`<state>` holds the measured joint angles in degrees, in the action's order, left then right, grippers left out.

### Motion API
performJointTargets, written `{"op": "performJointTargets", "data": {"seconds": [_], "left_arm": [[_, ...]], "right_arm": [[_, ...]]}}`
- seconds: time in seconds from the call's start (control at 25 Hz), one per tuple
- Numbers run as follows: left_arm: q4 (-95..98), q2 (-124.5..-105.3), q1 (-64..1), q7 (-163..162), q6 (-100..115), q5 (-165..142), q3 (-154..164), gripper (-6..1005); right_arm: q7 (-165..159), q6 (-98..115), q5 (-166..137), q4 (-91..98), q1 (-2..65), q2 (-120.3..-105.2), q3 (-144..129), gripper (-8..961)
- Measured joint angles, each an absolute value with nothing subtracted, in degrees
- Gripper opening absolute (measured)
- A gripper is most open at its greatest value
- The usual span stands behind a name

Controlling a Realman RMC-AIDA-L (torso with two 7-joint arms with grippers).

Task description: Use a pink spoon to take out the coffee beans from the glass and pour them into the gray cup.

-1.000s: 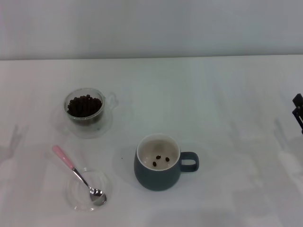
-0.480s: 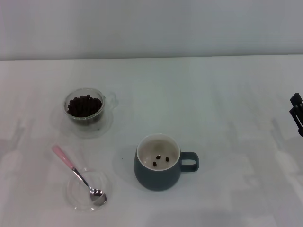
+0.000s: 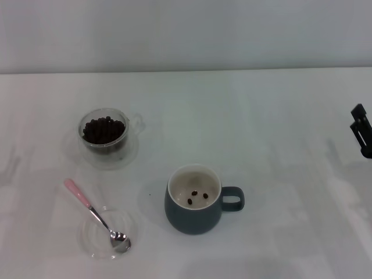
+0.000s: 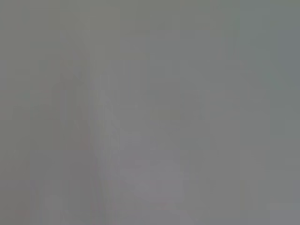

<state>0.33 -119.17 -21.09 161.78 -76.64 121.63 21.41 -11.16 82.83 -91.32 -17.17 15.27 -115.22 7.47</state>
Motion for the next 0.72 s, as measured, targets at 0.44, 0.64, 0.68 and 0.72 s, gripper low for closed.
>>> {"op": "performJointTargets", "data": {"seconds": [0.44,0.64,0.68,0.72], "left_arm": [[-0.50,-119.34,-21.28,161.81,-75.08,123.11,21.52,888],[-1.77,-119.51,-21.87,161.58,-75.49,124.92,20.36,888],[-2.22,-119.51,-22.11,161.54,-75.72,125.53,20.14,888],[-2.67,-119.52,-22.30,161.53,-75.81,125.95,20.05,888]], "right_arm": [[-11.03,81.77,-91.24,-15.68,16.25,-115.22,8.85,704],[-11.02,80.43,-86.36,-14.37,15.81,-115.22,9.10,704],[-11.02,79.66,-84.93,-14.11,15.82,-115.21,9.11,704],[-11.01,78.48,-83.34,-13.66,15.90,-115.21,9.11,704]]}}
